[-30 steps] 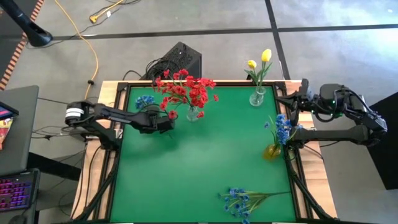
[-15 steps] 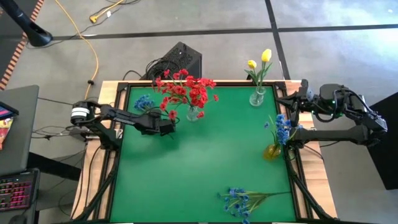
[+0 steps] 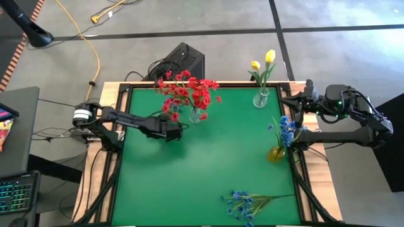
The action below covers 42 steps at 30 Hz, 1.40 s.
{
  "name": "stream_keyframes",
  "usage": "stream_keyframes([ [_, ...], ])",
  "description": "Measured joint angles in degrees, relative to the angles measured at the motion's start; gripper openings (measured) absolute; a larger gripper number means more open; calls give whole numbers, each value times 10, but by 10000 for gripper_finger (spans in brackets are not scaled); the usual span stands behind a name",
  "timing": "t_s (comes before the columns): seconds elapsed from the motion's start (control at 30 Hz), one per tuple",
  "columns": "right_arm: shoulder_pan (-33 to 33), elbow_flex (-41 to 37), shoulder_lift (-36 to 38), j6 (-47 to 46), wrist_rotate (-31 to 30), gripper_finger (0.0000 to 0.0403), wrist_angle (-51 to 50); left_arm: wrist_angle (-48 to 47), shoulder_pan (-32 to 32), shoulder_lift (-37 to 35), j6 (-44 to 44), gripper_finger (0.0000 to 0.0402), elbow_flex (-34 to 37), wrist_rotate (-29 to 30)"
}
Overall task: Sort flowers into vase by color
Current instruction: Put the top blue flowers into the yellow transparent vase
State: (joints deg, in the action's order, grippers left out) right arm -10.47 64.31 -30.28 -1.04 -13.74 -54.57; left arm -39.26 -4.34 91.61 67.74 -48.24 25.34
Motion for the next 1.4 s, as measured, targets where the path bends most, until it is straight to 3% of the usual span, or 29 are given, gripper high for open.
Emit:
stream_keyframes([
  [0.2,0,0,0,-5,0,30,0,-180,38,0,73,3,-64,62],
  [0.4,0,0,0,-17,0,30,0,-368,91,-5,161,2,-120,85],
  [0.5,0,0,-1,-20,0,30,0,-382,127,-19,91,2,-149,49],
  [0.63,0,0,-1,-20,0,30,2,-361,180,-21,-56,2,-177,-80],
  [0.83,-1,0,-1,-21,0,30,15,-257,246,-21,-183,2,-181,-180],
  [1.17,-1,0,-1,-35,0,30,33,64,303,-33,-407,2,-181,-240],
  [1.4,-1,0,-1,-52,0,30,25,212,313,-63,-586,2,-181,-234],
])
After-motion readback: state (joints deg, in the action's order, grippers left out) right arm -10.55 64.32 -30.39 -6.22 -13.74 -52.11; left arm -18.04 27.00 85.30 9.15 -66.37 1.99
